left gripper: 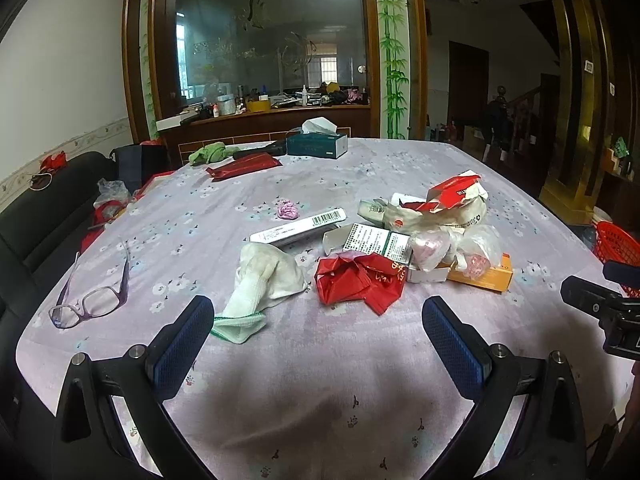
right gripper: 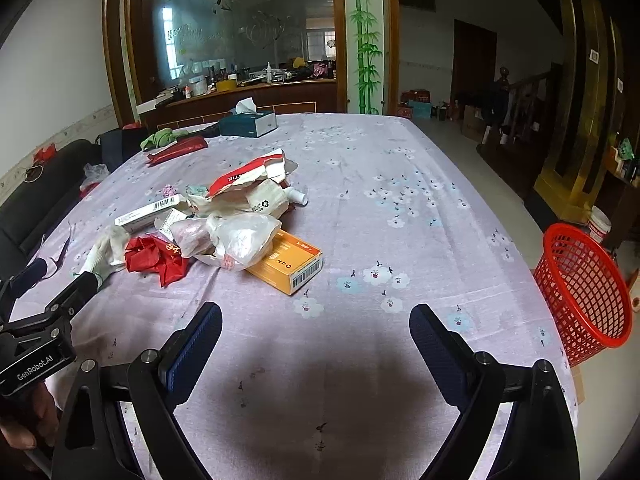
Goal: Collect trash
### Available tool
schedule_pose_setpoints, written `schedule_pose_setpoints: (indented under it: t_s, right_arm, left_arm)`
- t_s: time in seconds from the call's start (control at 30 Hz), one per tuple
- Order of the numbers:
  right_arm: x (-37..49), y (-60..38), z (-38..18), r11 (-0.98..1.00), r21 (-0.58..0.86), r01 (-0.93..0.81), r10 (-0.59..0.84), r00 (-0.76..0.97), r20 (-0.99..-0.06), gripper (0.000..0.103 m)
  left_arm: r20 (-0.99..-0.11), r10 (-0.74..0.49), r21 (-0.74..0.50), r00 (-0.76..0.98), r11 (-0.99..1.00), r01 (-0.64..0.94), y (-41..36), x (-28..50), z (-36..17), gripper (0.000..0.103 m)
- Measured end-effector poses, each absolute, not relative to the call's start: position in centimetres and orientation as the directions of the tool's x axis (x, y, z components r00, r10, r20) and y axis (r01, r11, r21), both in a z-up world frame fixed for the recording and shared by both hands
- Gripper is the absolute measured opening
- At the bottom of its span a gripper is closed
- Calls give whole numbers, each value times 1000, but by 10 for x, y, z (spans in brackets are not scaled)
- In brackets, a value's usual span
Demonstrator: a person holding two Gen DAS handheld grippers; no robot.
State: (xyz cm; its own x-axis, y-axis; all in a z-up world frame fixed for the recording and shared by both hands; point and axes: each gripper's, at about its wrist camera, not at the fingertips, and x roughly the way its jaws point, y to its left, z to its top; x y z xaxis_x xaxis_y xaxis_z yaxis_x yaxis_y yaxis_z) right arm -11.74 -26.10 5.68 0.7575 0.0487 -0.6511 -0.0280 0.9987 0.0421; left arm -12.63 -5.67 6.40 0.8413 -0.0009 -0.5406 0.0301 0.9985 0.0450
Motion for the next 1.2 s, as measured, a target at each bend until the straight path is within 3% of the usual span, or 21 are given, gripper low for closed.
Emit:
schedule_pose_setpoints:
  t_s: [1.07, 1.2]
  right_arm:
    - [-119, -248, 55, 999, 16, -42, 42, 750, -661, 97]
    - [-116, -251, 58, 996, 67, -65, 93, 740, -666, 91]
  left_arm:
    - [-554, -19, 29, 832, 999, 42, -49, -126, 61, 103]
    - [-590, -58, -49, 806, 998, 36, -23, -114, 65, 103]
